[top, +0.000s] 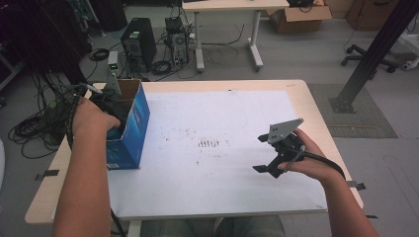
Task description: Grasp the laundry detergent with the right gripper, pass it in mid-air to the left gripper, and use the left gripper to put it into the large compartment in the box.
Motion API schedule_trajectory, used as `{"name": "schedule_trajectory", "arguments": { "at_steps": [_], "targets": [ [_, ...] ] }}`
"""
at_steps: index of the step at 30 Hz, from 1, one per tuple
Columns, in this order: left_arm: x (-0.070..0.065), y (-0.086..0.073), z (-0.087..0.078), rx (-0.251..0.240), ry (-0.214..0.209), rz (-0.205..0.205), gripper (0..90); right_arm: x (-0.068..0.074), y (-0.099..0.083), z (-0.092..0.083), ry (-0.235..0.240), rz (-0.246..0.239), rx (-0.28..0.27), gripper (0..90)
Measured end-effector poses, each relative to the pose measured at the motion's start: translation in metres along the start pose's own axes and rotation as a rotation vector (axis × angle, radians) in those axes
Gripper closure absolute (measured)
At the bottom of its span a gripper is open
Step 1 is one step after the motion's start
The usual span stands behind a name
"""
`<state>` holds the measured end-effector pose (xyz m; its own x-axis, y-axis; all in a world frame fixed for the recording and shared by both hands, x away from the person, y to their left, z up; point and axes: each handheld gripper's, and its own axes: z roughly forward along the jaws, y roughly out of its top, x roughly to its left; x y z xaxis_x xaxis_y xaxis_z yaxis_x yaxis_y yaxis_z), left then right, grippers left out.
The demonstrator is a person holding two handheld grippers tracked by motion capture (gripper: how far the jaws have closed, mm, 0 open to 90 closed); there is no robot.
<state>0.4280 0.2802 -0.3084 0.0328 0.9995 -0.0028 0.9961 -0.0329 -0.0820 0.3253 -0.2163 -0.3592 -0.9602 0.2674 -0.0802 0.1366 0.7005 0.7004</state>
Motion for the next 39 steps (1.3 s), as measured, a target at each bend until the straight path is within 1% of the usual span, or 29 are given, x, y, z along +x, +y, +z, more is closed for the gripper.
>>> {"name": "schedule_trajectory", "arguments": {
  "at_steps": [3, 7, 12, 23, 26, 29, 33, 35, 37, 39],
  "targets": [
    [0.0, 0.0, -0.001, 0.001, -0.003, -0.003, 34.8, 0.0, 0.0, 0.0, -0.001, 0.001, 0.0, 2.1],
    [-0.001, 0.0, -0.004, -0.011, -0.001, 0.003, 32.9, 0.001, 0.0, 0.0, -0.001, 0.001, -0.002, 2.1],
    [-0.002, 0.0, -0.006, -0.014, 0.002, 0.007, 31.1, 0.001, -0.001, 0.001, 0.001, 0.001, -0.002, 2.1],
    [-0.006, -0.003, -0.02, -0.032, 0.019, 0.01, 29.0, 0.003, 0.0, 0.0, 0.003, -0.005, -0.014, 2.2],
    [-0.006, -0.005, -0.024, -0.034, 0.027, 0.003, 25.3, 0.003, 0.0, -0.001, 0.002, -0.003, -0.015, 2.2],
    [-0.006, -0.008, -0.03, -0.046, 0.02, 0.001, 23.8, 0.003, 0.0, -0.002, -0.002, -0.002, -0.017, 2.1],
    [-0.006, -0.011, -0.038, -0.052, 0.022, -0.005, 20.0, 0.003, 0.0, -0.002, -0.002, -0.004, -0.022, 2.1],
    [-0.007, -0.013, -0.042, -0.059, 0.029, -0.005, 19.6, 0.003, 0.001, -0.003, -0.001, -0.007, -0.027, 2.1],
    [-0.008, -0.014, -0.045, -0.061, 0.04, -0.005, 15.8, 0.004, 0.001, -0.003, -0.002, -0.007, -0.028, 2.1],
    [-0.01, -0.016, -0.05, -0.072, 0.041, -0.004, 14.5, 0.004, 0.002, -0.004, -0.001, -0.009, -0.028, 2.2]
  ]
}}
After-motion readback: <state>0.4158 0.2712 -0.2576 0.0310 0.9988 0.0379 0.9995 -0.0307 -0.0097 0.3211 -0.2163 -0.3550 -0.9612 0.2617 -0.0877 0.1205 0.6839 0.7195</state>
